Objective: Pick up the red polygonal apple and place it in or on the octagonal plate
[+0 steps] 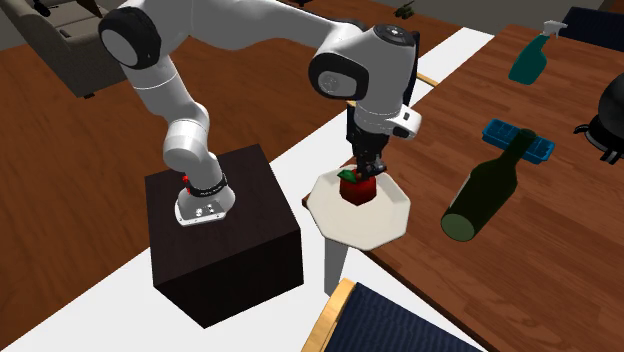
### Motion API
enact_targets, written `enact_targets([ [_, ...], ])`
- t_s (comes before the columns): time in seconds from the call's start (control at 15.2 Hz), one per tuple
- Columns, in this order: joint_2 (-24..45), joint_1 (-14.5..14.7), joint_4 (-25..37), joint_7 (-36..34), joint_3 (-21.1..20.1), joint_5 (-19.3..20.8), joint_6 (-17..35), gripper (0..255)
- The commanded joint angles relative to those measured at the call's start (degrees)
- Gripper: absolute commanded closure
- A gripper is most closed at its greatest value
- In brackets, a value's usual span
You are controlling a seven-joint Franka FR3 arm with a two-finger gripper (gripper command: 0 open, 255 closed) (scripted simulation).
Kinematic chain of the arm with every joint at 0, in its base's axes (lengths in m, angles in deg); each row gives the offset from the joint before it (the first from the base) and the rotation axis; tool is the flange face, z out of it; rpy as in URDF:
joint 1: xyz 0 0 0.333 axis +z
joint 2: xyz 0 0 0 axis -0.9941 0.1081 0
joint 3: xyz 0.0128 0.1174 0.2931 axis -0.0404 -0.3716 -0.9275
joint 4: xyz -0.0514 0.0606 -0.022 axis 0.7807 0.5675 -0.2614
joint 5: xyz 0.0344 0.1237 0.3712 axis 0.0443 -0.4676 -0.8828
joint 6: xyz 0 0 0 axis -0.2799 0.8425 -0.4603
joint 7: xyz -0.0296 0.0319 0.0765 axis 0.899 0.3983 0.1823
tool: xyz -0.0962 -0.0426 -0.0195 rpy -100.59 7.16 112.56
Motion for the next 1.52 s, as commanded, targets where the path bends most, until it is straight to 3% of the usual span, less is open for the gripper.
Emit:
enact_targets([
  [0.0, 0.1, 0.0, -1.5, 0.0, 0.0, 0.0, 1.6, 255],
  [0.59, 0.2, 0.0, -2.1, 0.0, 0.1, -0.1, 2.3, 255],
  [0.66, 0.2, 0.0, -2.1, 0.0, 0.1, -0.1, 2.3, 0],
  [0.99, 0.2, 0.0, -2.1, 0.0, 0.1, -0.1, 2.3, 0],
  [1.25, -0.2, 0.1, 4.8, -0.1, -0.1, 0.0, -4.9, 0],
  [1.45, -0.2, 0.1, 4.8, -0.1, -0.1, 0.0, -4.9, 0],
])
